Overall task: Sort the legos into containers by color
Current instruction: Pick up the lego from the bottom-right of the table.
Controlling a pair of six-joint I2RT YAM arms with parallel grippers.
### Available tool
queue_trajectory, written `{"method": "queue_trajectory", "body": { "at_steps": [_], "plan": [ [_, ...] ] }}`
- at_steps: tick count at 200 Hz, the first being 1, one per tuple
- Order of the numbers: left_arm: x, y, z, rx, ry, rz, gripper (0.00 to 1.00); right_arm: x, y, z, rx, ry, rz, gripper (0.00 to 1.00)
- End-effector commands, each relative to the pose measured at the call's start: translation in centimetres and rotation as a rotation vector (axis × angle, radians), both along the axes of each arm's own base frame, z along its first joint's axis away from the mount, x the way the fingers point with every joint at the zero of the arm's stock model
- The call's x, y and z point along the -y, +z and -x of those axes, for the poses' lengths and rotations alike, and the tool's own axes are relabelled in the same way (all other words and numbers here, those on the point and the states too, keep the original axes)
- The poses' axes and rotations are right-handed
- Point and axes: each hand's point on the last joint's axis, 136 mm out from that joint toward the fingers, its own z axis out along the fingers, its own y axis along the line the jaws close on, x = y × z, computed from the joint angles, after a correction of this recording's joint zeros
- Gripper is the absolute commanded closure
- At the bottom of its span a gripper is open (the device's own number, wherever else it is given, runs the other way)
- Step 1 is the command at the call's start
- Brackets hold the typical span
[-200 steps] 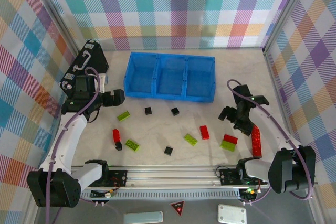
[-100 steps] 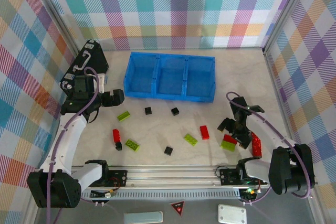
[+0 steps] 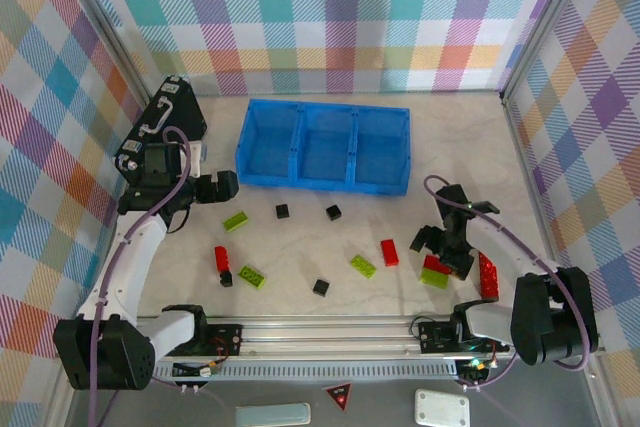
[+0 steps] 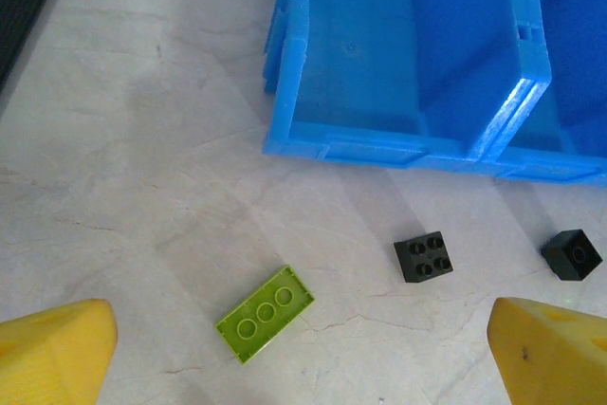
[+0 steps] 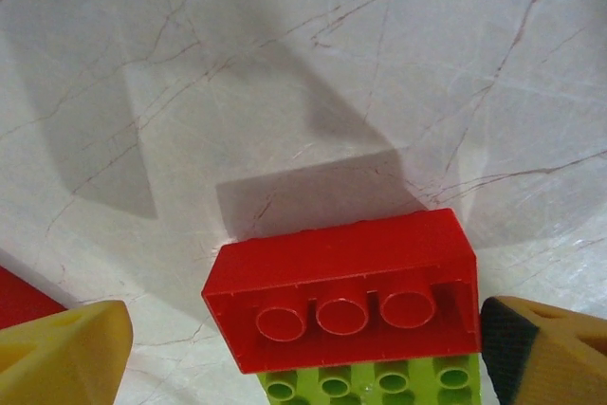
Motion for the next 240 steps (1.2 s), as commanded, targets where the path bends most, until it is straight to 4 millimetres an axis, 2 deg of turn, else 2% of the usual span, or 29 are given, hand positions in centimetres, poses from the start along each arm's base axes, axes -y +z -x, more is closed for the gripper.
{"method": "queue_trajectory", "body": {
  "at_steps": [1,89,186,240],
  "plan": [
    [0.04,-0.50,0.10,-0.020,-0.016,0.015,0.00,-0.46,-0.26,0.49,-0.018,0.053,0.005,0.07],
    [0.26,-0.87,0.03,-0.036,-0.028,0.023,0.00,-0.39,-0.41,1.16,-0.044,0.091,0.088,0.22],
    [0.15,-1.15,-0.07,-0.048,-0.024,0.017,0.00,0.00,-0.18,1.10,-0.035,0.076,0.114,0.30],
    [0.15,-1.26,-0.10,-0.053,-0.024,0.017,0.00,-0.03,0.27,0.89,-0.025,0.076,0.114,0.32]
  ]
}}
